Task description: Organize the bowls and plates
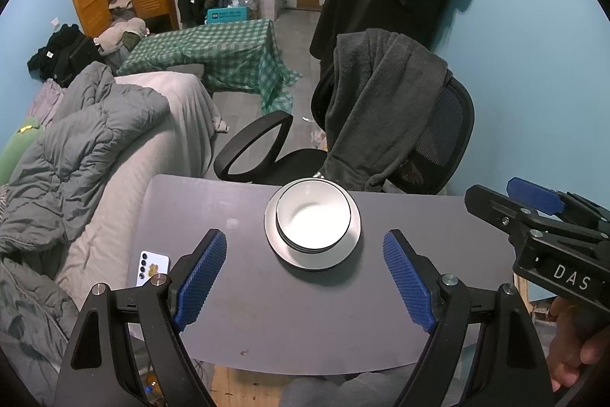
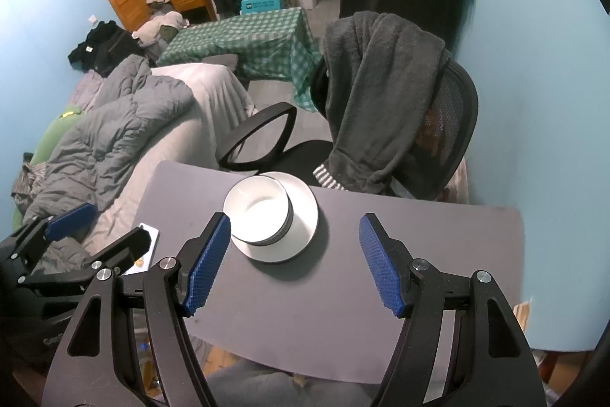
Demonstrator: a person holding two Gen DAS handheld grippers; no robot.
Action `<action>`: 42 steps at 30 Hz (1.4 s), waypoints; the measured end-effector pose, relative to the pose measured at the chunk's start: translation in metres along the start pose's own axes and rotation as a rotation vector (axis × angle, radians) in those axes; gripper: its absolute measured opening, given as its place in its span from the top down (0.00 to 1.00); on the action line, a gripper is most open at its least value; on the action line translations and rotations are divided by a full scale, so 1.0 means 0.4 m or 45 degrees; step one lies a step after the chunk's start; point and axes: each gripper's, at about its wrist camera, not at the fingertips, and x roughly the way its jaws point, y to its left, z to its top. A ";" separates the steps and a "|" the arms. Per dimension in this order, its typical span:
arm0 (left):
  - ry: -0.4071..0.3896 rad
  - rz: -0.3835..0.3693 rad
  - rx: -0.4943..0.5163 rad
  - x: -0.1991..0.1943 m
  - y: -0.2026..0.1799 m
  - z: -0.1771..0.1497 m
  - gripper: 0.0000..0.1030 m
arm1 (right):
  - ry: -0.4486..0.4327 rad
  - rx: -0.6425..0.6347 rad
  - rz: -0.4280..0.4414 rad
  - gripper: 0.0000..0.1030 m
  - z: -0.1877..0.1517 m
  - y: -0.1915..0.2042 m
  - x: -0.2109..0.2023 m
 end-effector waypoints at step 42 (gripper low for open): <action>-0.002 0.039 0.000 -0.036 0.011 -0.025 0.17 | 0.012 -0.006 0.009 0.33 0.002 0.021 0.001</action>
